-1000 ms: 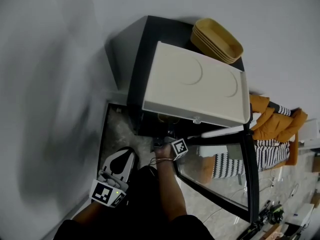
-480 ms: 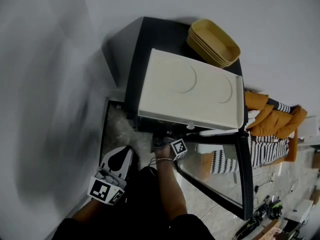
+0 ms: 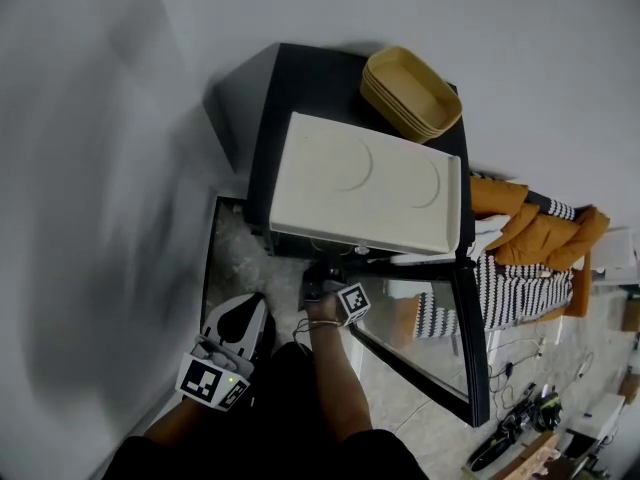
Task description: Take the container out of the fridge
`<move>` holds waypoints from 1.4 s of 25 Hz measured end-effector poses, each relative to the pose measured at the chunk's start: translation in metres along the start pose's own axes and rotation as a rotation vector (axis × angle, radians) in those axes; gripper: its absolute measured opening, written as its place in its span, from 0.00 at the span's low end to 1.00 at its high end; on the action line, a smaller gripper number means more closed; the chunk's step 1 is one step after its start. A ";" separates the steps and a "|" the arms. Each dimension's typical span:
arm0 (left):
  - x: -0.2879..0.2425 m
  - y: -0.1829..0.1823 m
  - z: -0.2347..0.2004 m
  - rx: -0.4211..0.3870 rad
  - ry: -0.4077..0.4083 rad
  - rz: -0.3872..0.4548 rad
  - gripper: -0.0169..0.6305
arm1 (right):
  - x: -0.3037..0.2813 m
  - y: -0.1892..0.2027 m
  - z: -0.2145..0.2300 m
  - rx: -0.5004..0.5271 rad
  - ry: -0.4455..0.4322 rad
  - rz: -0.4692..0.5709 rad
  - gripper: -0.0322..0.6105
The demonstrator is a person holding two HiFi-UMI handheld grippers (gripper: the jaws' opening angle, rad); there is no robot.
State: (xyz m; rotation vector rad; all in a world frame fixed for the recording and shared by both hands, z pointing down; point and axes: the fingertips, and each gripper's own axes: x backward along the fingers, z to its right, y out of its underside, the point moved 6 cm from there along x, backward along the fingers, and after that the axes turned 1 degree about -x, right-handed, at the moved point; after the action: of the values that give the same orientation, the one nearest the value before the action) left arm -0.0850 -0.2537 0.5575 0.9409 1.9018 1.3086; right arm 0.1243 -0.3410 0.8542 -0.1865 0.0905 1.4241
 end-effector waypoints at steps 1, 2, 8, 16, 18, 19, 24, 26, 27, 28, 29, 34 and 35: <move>0.001 -0.004 0.003 0.000 0.002 0.001 0.03 | 0.004 0.000 -0.003 0.001 0.003 -0.002 0.37; 0.003 -0.007 0.005 -0.001 0.004 0.002 0.03 | 0.007 0.001 -0.006 0.001 0.005 -0.004 0.37; 0.018 -0.026 0.022 0.004 -0.009 0.009 0.03 | 0.035 0.007 -0.025 -0.002 0.006 -0.013 0.37; 0.048 -0.046 0.061 0.004 -0.021 0.003 0.03 | 0.086 0.009 -0.048 0.004 0.033 -0.033 0.37; 0.056 -0.048 0.073 0.005 -0.022 0.006 0.03 | 0.099 0.009 -0.054 -0.001 0.024 -0.038 0.37; 0.061 -0.048 0.080 0.007 -0.023 0.007 0.03 | 0.107 0.009 -0.056 -0.002 0.022 -0.040 0.37; 0.088 -0.048 0.112 0.003 -0.028 0.017 0.03 | 0.147 0.006 -0.063 -0.013 0.017 -0.052 0.37; 0.099 -0.046 0.125 0.003 -0.033 0.021 0.03 | 0.161 0.002 -0.058 -0.026 0.001 -0.057 0.37; 0.104 -0.046 0.131 0.004 -0.037 0.024 0.03 | 0.168 0.001 -0.058 -0.029 -0.002 -0.059 0.37; 0.109 -0.045 0.138 0.004 -0.041 0.027 0.03 | 0.175 0.000 -0.060 -0.026 0.002 -0.063 0.37; 0.114 -0.044 0.145 0.003 -0.044 0.030 0.03 | 0.183 0.000 -0.063 -0.022 0.007 -0.070 0.36; 0.144 -0.043 0.179 0.005 -0.073 0.046 0.03 | 0.224 0.000 -0.070 -0.006 0.018 -0.119 0.36; 0.149 -0.043 0.184 0.004 -0.083 0.050 0.03 | 0.229 0.000 -0.071 -0.006 0.013 -0.128 0.36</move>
State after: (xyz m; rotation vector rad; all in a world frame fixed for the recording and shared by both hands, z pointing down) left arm -0.0243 -0.0493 0.4452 1.0353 1.8288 1.2751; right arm 0.1610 -0.1312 0.7450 -0.2035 0.0837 1.2958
